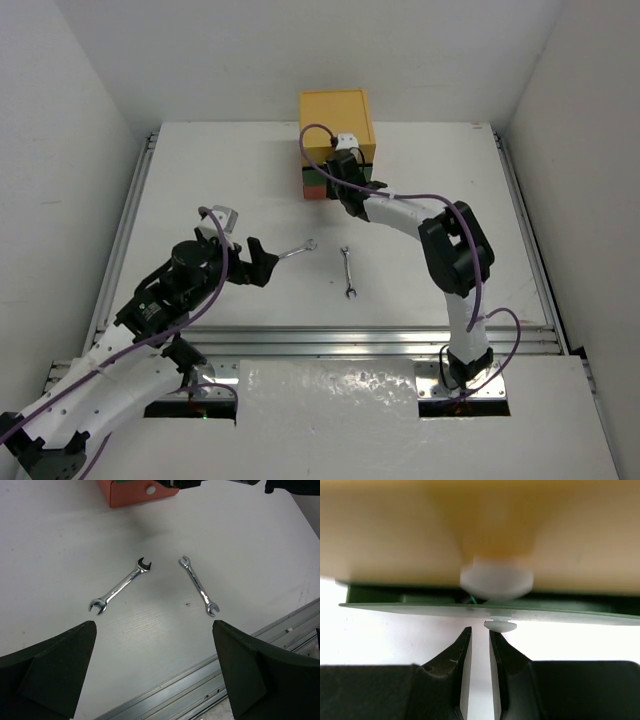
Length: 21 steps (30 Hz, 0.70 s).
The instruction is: Sort the tools into containers
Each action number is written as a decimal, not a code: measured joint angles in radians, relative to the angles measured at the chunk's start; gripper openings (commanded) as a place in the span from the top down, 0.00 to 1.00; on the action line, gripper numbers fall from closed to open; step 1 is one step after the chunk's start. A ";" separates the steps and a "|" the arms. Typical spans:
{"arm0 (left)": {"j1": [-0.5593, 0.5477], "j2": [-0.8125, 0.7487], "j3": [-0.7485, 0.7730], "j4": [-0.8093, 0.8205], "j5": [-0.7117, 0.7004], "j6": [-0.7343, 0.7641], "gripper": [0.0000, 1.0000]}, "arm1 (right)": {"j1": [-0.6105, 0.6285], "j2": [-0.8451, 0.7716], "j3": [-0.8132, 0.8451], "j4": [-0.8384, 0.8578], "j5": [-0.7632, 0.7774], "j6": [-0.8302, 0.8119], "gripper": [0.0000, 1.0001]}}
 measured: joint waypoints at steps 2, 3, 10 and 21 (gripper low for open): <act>0.000 0.000 0.000 0.000 0.002 0.000 0.00 | -0.007 0.015 0.028 -0.002 -0.001 -0.010 0.79; 0.000 0.000 0.000 0.000 0.003 0.000 0.00 | -0.010 0.021 0.039 -0.002 -0.002 -0.014 0.79; 0.000 0.000 0.000 0.000 0.013 0.008 0.00 | -0.027 0.036 0.061 -0.003 -0.010 -0.042 0.79; 0.000 0.001 0.000 0.000 0.020 0.015 0.00 | -0.030 0.024 -0.020 0.088 -0.038 -0.068 0.62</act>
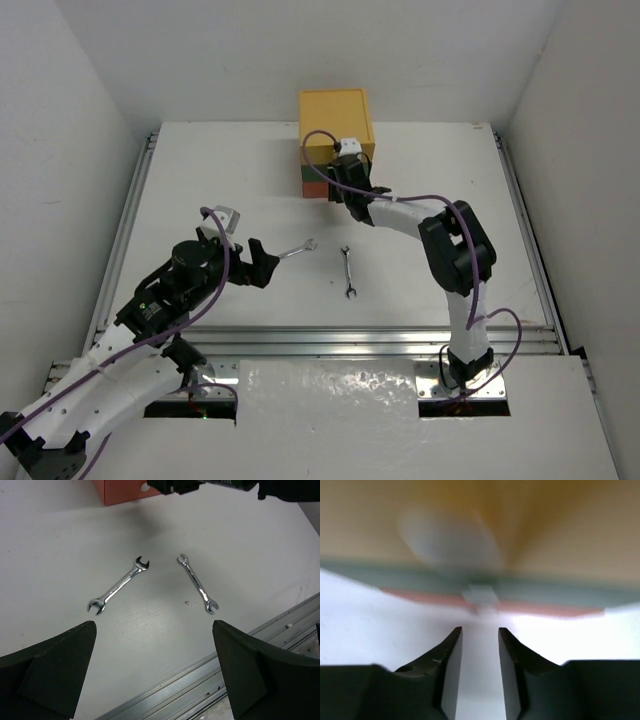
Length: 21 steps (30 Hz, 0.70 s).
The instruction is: Sort the tools into containers
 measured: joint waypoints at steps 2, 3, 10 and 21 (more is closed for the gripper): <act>0.000 0.000 0.000 0.000 0.001 0.000 0.00 | 0.000 -0.027 -0.072 0.017 0.000 0.006 0.59; 0.000 0.000 0.000 0.000 0.002 0.000 0.00 | 0.000 -0.037 -0.102 0.021 0.000 0.010 0.58; 0.000 0.005 0.000 0.000 0.008 0.002 0.00 | -0.001 -0.043 -0.155 0.037 -0.001 0.021 0.58; 0.000 0.008 0.000 0.000 0.009 0.003 0.00 | -0.005 0.034 -0.115 0.110 0.022 0.026 0.59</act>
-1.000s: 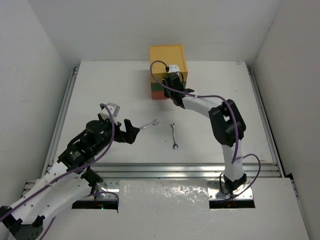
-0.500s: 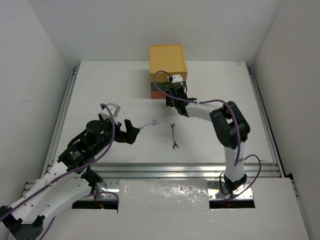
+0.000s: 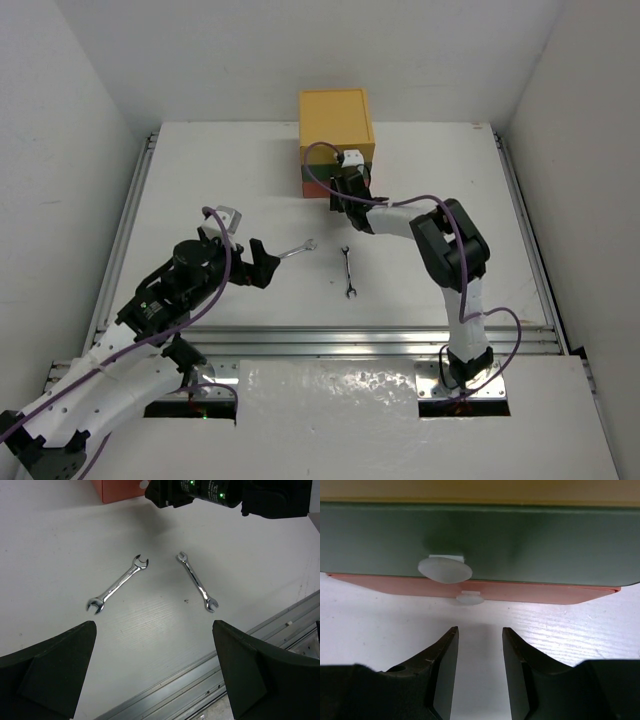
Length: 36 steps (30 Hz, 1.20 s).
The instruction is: Sort the tools into containers
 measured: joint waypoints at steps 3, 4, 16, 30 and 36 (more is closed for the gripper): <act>0.000 0.002 0.000 0.000 0.004 0.000 0.00 | 0.000 0.021 0.000 0.023 0.011 0.000 0.59; 0.000 0.003 0.000 0.000 0.005 0.000 0.00 | 0.000 0.027 0.000 0.033 0.015 0.000 0.59; 0.000 0.025 0.000 0.000 0.014 0.001 0.00 | 0.000 0.083 0.037 0.080 0.048 0.018 0.60; 0.000 0.032 0.000 0.000 0.032 0.005 0.00 | 0.000 0.093 0.063 0.106 0.067 0.037 0.65; 0.000 0.032 0.000 0.000 0.041 0.008 0.00 | 0.000 0.124 0.103 0.114 0.069 0.042 0.75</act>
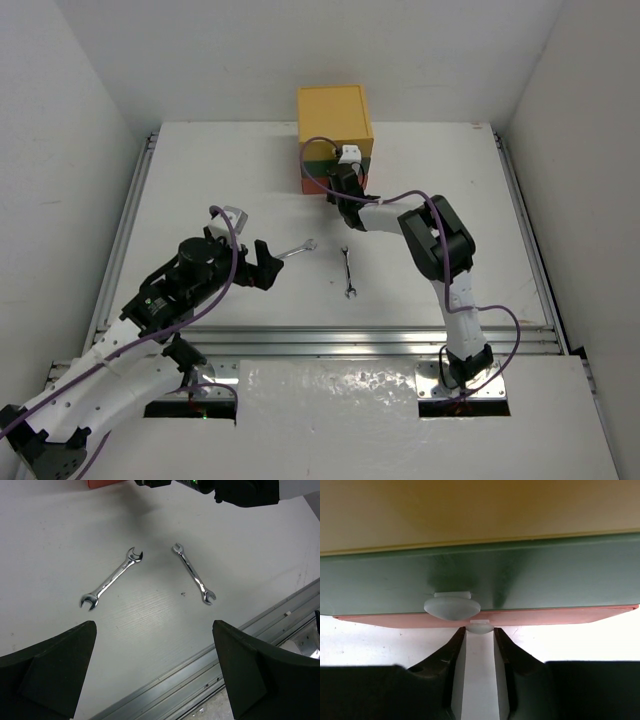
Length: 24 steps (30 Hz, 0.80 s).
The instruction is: Sort the tools into containers
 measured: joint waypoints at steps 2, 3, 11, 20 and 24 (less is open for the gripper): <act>0.000 0.000 0.000 0.000 0.002 0.000 0.00 | 0.000 0.000 0.000 0.001 0.001 -0.001 0.82; 0.000 0.000 0.000 0.000 0.003 0.000 0.00 | 0.000 0.000 0.000 0.002 0.001 -0.002 0.85; 0.000 0.000 0.000 0.000 0.012 0.002 0.00 | 0.002 0.001 -0.002 0.020 0.000 -0.012 0.94; 0.000 0.000 0.000 0.001 0.018 0.007 0.00 | 0.001 0.001 -0.010 0.043 0.017 -0.015 0.62; 0.000 0.000 0.000 0.001 0.019 0.007 0.00 | 0.000 0.004 -0.008 0.043 0.019 -0.014 0.62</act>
